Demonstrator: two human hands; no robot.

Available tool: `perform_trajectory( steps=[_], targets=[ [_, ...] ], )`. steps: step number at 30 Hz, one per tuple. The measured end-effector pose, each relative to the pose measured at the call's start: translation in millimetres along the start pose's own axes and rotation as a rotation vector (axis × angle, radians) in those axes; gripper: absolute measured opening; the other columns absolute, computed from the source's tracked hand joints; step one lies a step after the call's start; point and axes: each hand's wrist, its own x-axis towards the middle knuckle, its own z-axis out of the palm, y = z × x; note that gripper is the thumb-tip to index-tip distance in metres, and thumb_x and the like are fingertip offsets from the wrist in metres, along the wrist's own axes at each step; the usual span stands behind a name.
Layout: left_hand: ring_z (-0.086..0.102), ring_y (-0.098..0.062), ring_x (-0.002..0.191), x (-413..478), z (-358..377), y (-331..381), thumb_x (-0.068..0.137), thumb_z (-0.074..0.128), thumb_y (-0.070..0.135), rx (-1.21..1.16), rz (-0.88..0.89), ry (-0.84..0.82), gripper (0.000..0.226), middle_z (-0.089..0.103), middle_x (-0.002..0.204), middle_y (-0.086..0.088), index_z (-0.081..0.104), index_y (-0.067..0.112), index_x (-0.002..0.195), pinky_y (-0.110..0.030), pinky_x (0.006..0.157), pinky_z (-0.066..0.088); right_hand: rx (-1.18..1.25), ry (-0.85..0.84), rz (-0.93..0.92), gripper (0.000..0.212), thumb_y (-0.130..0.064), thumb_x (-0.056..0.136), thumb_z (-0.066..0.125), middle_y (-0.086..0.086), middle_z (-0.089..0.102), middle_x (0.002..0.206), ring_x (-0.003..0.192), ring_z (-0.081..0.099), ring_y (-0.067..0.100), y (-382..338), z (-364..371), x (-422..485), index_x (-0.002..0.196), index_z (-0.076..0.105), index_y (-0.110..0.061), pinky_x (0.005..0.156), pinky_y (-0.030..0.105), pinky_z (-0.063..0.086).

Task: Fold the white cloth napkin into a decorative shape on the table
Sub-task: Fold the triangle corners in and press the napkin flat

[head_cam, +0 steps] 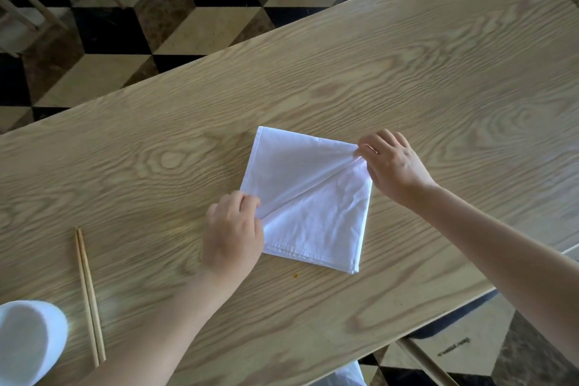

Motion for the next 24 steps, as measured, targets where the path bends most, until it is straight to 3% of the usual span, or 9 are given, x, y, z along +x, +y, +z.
perform_trajectory(
  steps=[3,7,10,15,24],
  targets=[
    [0.06,-0.033,0.099,8,6,23,0.087,0.041,0.014,-0.032,-0.006,0.045,0.034,0.064,0.111,-0.014,0.059,0.003,0.114,-0.045,0.085,0.048,0.134,0.047,0.149,0.031,-0.009,0.086,0.045,0.01,0.065,0.113,0.102,0.056,0.03,-34,-1,6,0.113,0.061,-0.006,0.089,0.039,0.043],
    [0.046,-0.031,0.128,4,52,32,0.094,0.034,0.025,0.034,0.001,-0.117,0.046,0.047,0.14,-0.015,0.041,0.007,0.135,-0.05,0.108,0.025,0.279,-0.152,0.09,0.05,-0.034,0.094,0.035,0.011,0.049,0.14,0.132,0.041,0.026,-101,25,7,0.133,0.048,-0.006,0.112,0.041,0.027],
    [0.033,-0.023,0.137,-1,66,24,0.099,0.021,0.035,0.064,-0.073,-0.155,0.051,0.037,0.147,-0.007,0.035,0.009,0.141,-0.048,0.112,0.02,0.194,-0.252,0.081,0.058,-0.045,0.095,0.026,0.004,0.035,0.15,0.141,0.022,0.017,-116,39,0,0.142,0.035,-0.012,0.115,0.037,0.012],
    [0.023,-0.025,0.141,-7,64,19,0.094,0.032,0.041,0.105,-0.111,-0.136,0.063,0.028,0.151,-0.015,0.029,0.002,0.143,-0.046,0.113,0.021,0.109,-0.214,0.147,0.057,-0.045,0.097,0.021,0.002,0.034,0.15,0.14,0.024,0.016,-83,34,-4,0.142,0.037,-0.013,0.115,0.036,0.015],
    [0.015,-0.023,0.143,-14,59,7,0.09,0.028,0.054,0.152,-0.185,-0.168,0.077,0.018,0.155,-0.014,0.019,0.002,0.146,-0.043,0.115,0.015,-0.031,-0.295,0.256,0.057,-0.045,0.096,0.019,-0.003,0.025,0.154,0.142,0.016,0.01,-19,24,-4,0.147,0.024,-0.019,0.117,0.038,0.008]
  ],
)
